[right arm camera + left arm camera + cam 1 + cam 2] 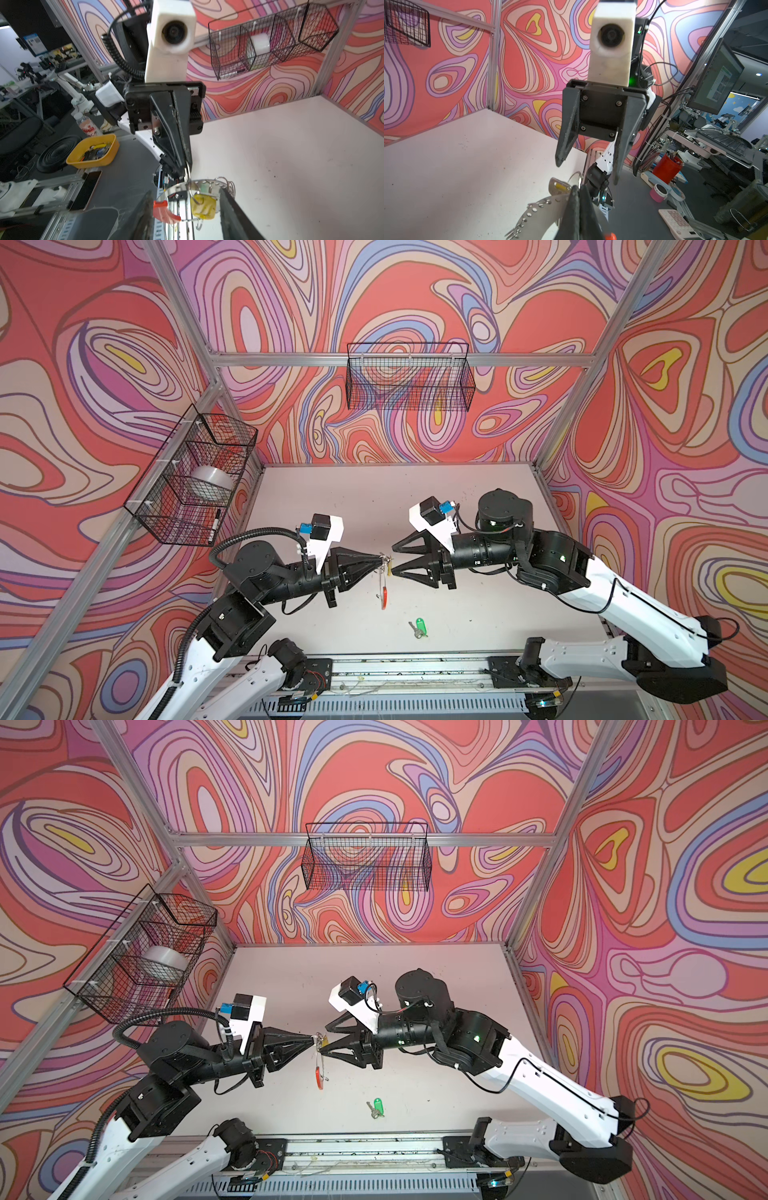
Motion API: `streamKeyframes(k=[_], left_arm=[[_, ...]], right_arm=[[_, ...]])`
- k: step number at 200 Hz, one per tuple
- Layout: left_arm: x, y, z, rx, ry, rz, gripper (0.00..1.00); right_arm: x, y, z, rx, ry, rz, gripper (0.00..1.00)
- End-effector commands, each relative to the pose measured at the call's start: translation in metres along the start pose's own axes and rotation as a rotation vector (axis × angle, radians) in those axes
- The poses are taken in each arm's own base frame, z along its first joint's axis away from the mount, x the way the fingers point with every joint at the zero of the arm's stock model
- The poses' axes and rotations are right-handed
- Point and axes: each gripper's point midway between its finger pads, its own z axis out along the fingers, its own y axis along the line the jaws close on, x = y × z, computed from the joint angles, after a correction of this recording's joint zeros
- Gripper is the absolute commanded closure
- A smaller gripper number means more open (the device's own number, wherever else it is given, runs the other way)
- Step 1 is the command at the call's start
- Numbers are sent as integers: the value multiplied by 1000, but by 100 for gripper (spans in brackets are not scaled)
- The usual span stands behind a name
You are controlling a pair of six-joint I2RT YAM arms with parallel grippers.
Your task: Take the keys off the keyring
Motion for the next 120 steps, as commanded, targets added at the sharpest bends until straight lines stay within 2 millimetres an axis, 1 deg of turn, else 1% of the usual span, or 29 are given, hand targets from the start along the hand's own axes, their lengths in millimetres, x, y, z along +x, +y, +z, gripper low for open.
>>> streamKeyframes(k=[1, 15, 36, 46, 77, 103, 120], left_arm=[[-22, -10, -2, 35, -94, 44, 100], [-23, -10, -2, 37, -103, 41, 100], [-25, -12, -3, 45, -119, 35, 100], [-25, -12, -3, 47, -123, 32, 100], [-27, -16, -5, 60, -135, 40, 100], [-27, -17, -6, 65, -137, 40, 100], [-27, -16, -5, 65, -137, 38, 100]], right_arm=[[-22, 2, -3, -2, -123, -29, 49], [-22, 5, -3, -21, -135, -36, 51], [-16, 4, 1, -31, -123, -32, 52], [-11, 2, 3, -28, -108, -26, 54], [0, -6, 9, 0, -80, -6, 53], [4, -9, 11, 8, -73, 5, 60], [6, -10, 13, 5, -67, 12, 63]])
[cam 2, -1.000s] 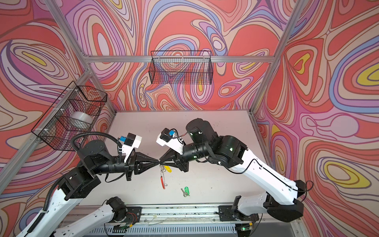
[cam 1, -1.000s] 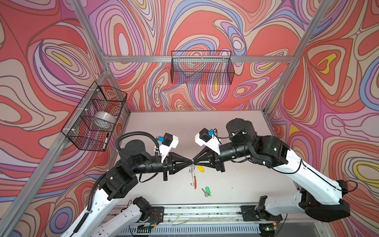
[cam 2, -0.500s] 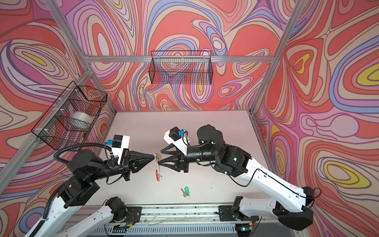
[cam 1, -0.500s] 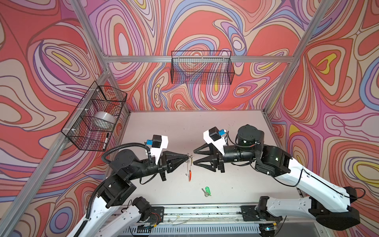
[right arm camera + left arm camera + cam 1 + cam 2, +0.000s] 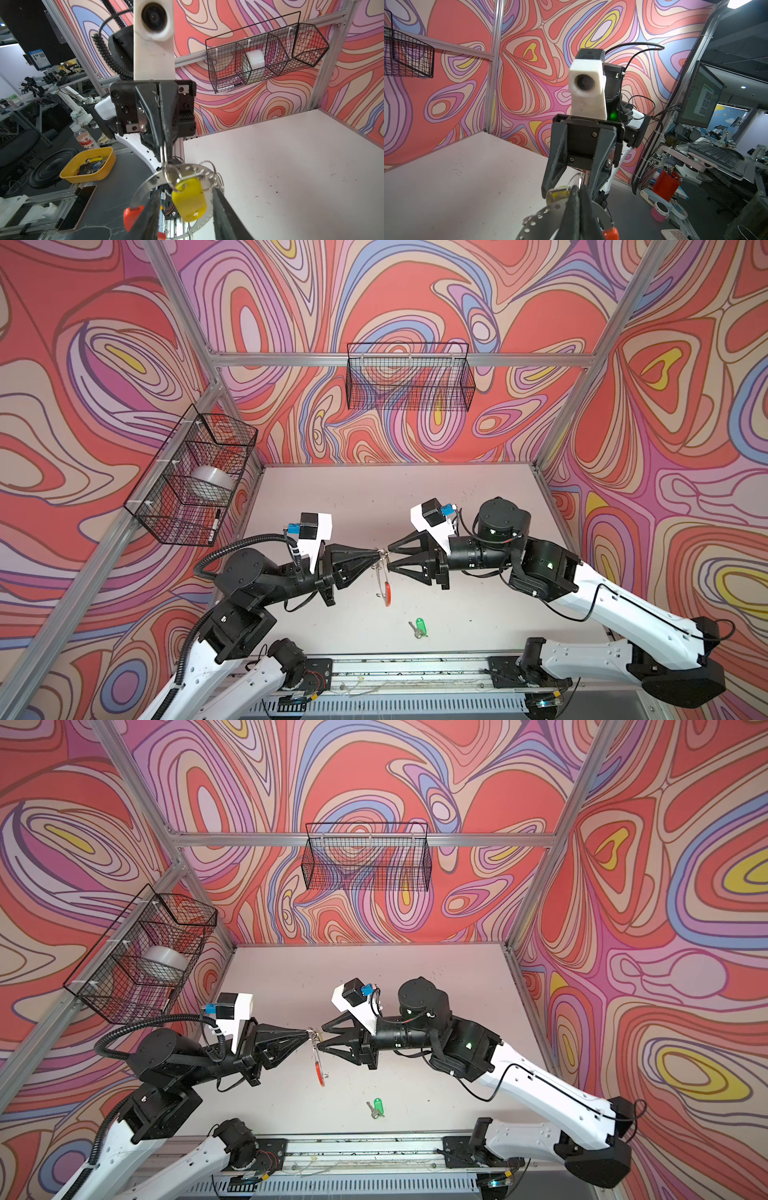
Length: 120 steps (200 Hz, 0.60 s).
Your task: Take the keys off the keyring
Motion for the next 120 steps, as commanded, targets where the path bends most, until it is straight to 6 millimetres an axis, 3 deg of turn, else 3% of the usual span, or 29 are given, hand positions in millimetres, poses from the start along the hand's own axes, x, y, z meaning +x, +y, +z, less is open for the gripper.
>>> streamKeyframes(k=[1, 42, 120], left_arm=[[-8, -7, -1, 30, -35, 19, 100], [-5, -4, 1, 24, -28, 10, 100], [-6, -2, -2, -1, -38, 18, 100]], right_arm=[[2, -3, 4, 6, -2, 8, 63], [0, -3, 9, -14, -1, 16, 59], [2, -6, 8, 9, 15, 24, 89]])
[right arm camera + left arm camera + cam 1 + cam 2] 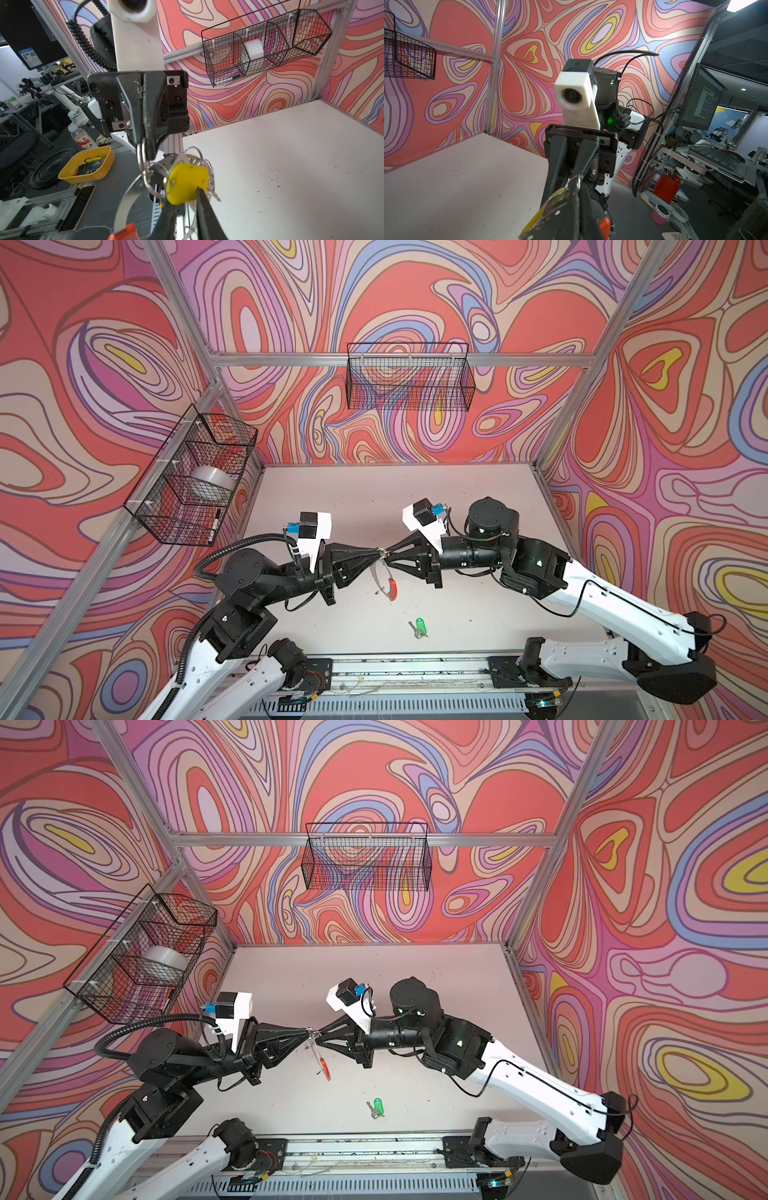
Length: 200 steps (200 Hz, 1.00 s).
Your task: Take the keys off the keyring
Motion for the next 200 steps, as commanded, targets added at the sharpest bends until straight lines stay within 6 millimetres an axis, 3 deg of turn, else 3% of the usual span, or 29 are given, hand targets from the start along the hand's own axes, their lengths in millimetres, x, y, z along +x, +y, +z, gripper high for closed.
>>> streamKeyframes(k=[1, 32, 182, 200], left_arm=[[-5, -4, -2, 7, -29, 21, 100], [-5, -1, -3, -8, -36, 22, 100], [-9, -3, -6, -21, -44, 45, 100], [-6, -6, -6, -6, -21, 47, 100]], right_arm=[[-6, 3, -3, 1, -9, -6, 89], [-6, 4, -3, -9, -7, -6, 100], [9, 4, -1, -20, 50, 21, 100], [-3, 4, -12, 21, 10, -3, 68]])
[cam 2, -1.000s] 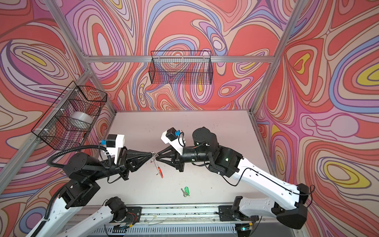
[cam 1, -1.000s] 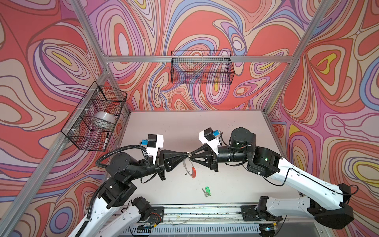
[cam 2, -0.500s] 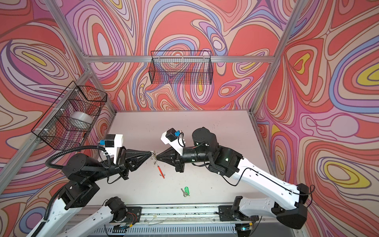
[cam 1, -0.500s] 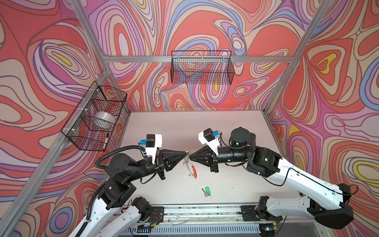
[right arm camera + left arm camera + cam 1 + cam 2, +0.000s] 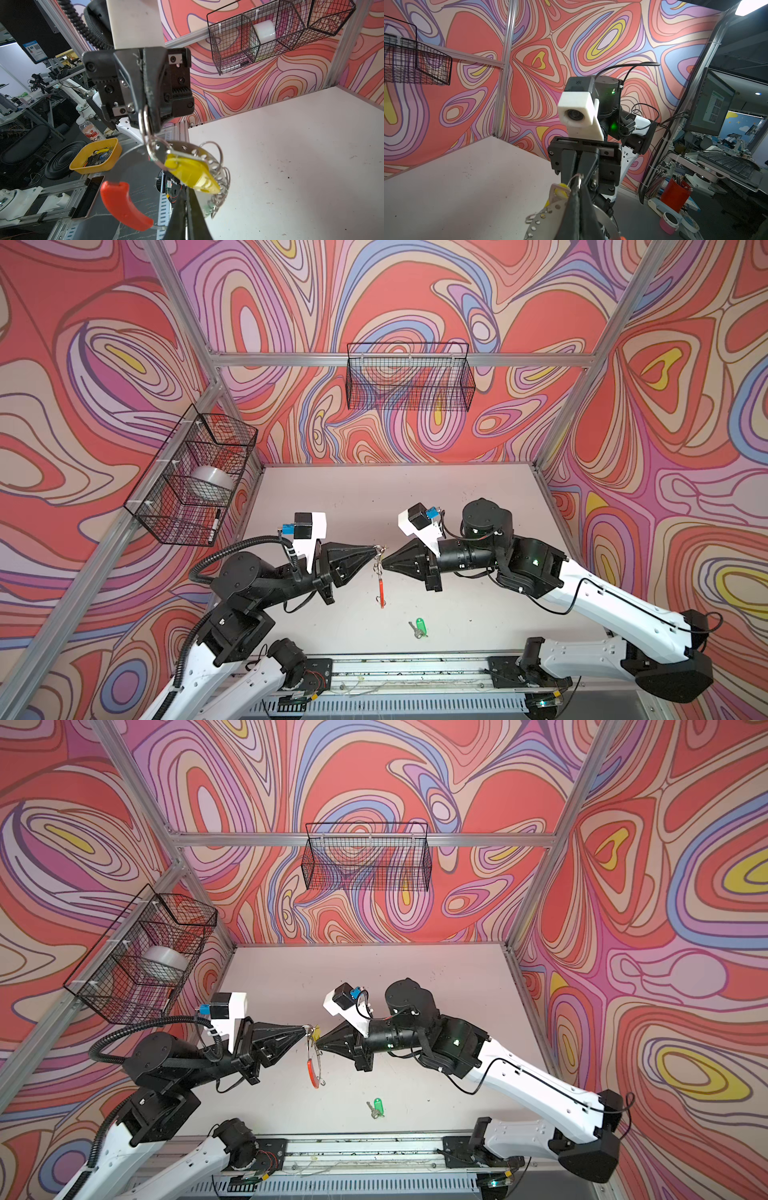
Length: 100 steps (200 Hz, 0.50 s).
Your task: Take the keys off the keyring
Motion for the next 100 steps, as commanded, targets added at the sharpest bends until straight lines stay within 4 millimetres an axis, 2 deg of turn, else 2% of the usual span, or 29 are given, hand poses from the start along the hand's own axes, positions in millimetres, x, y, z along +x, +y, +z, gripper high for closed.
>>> streamKeyframes(k=[1, 13, 43, 100], left_arm=[[-2, -9, -3, 31, 6, 31, 100], [0, -12, -2, 46, 21, 29, 100], [4, -16, -2, 73, 43, 23, 100], [3, -22, -1, 111, 54, 22, 100]], right_arm=[[-16, 4, -16, 47, -47, -36, 67], [-26, 8, -25, 56, -79, -59, 59], [-44, 18, -36, 49, -122, -102, 55], [-40, 17, -22, 13, -64, -111, 47]])
